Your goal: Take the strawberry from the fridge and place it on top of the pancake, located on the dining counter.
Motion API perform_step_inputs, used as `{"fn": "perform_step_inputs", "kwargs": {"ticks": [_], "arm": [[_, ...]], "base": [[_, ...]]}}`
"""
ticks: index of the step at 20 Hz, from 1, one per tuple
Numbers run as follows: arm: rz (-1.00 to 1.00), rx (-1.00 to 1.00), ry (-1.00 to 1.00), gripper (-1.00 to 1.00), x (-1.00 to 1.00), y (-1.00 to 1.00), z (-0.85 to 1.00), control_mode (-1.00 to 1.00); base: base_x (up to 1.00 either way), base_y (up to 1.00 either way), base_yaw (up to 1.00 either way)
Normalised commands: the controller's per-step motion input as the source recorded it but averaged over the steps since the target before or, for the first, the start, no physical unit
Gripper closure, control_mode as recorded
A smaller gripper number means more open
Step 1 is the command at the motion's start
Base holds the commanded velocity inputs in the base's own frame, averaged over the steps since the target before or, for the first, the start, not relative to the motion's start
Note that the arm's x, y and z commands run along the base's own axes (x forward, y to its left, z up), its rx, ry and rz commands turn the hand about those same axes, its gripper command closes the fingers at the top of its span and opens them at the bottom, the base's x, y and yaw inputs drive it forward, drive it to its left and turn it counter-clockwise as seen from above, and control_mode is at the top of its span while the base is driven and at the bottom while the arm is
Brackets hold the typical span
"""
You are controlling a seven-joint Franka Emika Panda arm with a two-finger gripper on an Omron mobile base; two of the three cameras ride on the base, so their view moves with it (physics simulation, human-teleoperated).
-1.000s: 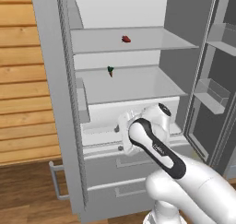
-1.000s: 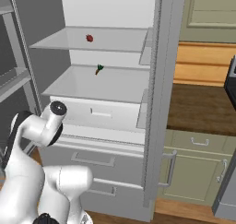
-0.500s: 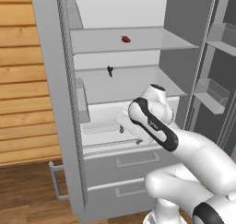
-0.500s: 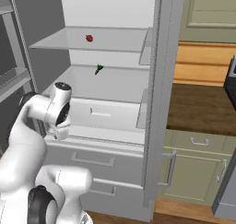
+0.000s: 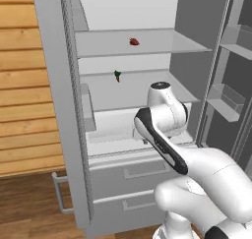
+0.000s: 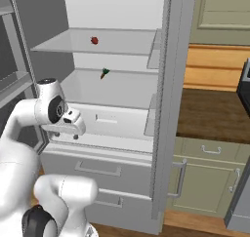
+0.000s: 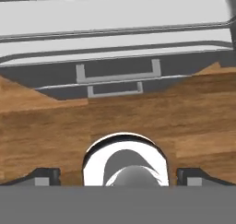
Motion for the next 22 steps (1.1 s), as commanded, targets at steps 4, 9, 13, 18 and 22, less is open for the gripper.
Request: {"fn": "perform_step_inputs", "kwargs": {"ticks": [4, 9, 13, 18, 22], "arm": [[0.55, -0.29, -0.23, -1.0, -0.49, -0.98, -0.05, -1.0], [0.13, 0.1, 0.04, -1.0, -0.05, -0.78, -0.09, -1.0], [-0.28, 0.2, 0.0, -1.0, -0.03, 0.24, 0.44, -1.0], [-0.46, 0.03, 0.02, -1.0, -0.01, 0.18, 0.36, -1.0], [-0.13, 0.0, 0.01, -1.0, 0.0, 0.0, 0.09, -1.0]], "base": [[0.0, 0.0, 0.0], [0.0, 0.0, 0.0], [0.0, 0.0, 0.0], [0.0, 0.0, 0.0], [0.0, 0.0, 0.0]]}}
